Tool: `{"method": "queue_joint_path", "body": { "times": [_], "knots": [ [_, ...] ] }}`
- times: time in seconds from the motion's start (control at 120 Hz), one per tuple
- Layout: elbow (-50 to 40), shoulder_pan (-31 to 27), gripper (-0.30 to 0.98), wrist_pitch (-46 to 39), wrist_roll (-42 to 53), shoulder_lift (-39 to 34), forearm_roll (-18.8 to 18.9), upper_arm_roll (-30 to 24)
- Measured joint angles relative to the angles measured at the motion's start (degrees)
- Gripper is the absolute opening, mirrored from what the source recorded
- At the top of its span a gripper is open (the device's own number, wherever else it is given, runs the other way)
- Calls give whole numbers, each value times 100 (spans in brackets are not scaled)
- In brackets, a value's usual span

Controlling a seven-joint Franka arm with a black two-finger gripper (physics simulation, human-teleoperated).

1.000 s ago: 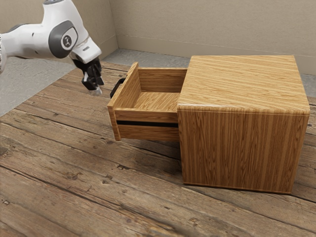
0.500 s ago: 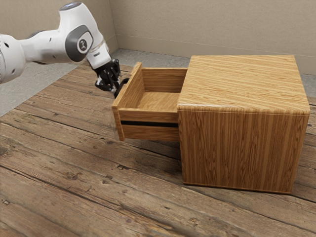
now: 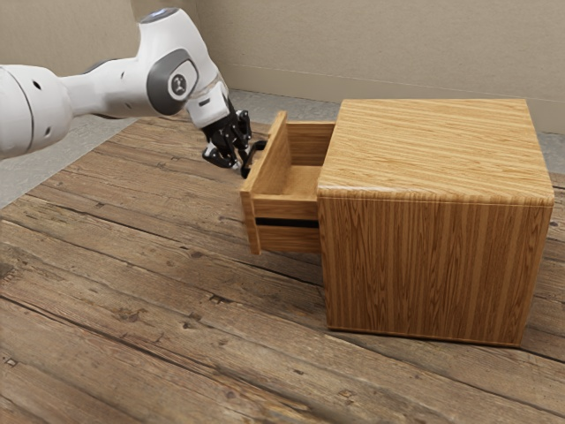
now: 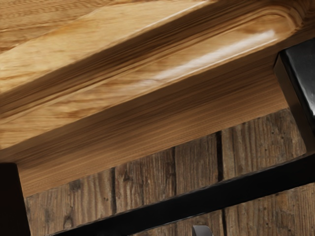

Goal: Push the drawer handle with one arm to close the drawer

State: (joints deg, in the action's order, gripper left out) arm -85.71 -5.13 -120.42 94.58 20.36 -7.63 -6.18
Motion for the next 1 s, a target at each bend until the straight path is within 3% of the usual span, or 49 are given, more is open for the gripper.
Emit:
{"method": "queue_joint_path", "body": {
  "times": [0.5,1.0],
  "knots": [
    [580,199,10,-4,-640,489,47,-321],
    [1033,443,12,0,-1547,824,365,-711]
  ]
}}
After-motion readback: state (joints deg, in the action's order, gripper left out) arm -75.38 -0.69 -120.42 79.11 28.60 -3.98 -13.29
